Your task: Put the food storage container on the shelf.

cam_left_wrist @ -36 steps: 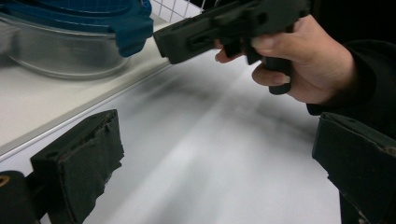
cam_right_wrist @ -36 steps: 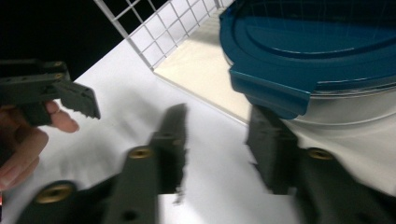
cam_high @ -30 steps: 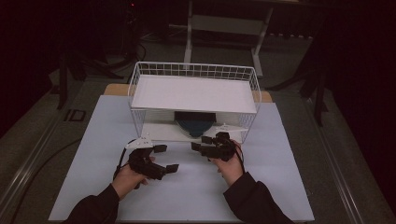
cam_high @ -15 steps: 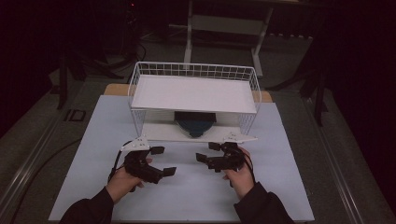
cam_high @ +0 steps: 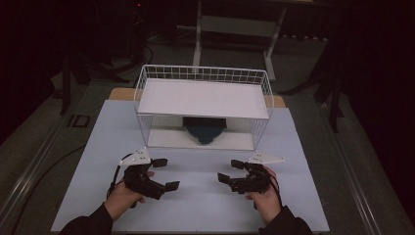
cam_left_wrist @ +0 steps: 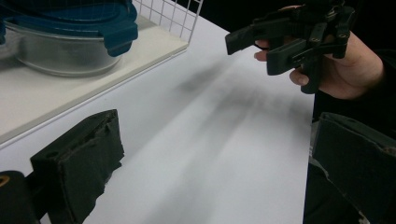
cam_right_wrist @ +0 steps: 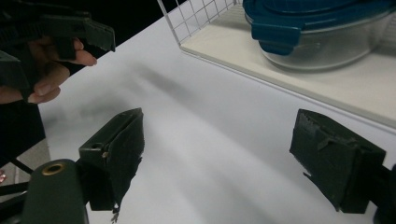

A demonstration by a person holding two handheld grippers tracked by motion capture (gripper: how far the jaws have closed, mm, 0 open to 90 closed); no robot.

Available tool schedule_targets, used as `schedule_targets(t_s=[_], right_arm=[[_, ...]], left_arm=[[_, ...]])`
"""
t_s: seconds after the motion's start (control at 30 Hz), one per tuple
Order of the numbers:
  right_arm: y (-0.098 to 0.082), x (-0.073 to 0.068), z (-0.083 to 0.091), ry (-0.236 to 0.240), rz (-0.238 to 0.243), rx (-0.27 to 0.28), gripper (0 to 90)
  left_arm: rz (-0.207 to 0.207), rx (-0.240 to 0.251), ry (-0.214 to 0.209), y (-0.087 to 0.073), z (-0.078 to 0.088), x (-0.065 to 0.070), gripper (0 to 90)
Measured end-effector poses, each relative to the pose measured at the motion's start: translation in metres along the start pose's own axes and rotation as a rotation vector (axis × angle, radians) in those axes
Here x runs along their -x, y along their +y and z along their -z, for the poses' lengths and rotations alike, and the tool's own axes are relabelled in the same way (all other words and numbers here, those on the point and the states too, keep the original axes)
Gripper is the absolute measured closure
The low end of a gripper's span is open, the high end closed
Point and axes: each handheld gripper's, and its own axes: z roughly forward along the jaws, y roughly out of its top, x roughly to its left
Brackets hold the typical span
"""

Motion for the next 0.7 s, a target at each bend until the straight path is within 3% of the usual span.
schedule_targets(t_s=[0.37, 0.5, 0.7], right_arm=[[-0.017, 0.002, 0.023, -0.037, 0.006, 0.014, 17.1], [-0.021, 0.005, 0.028, -0.053, -0.001, 0.011, 16.6], [-0.028, 0.008, 0.030, -0.062, 0.010, -0.012, 16.4]], left_arm=[[0.014, 0.006, 0.013, -0.012, 0.005, 0.000, 1.8], [-0.005, 0.006, 0.023, -0.015, 0.005, 0.000, 1.8], [0.001, 0.016, 0.027, -0.018, 0.006, -0.002, 1.8]])
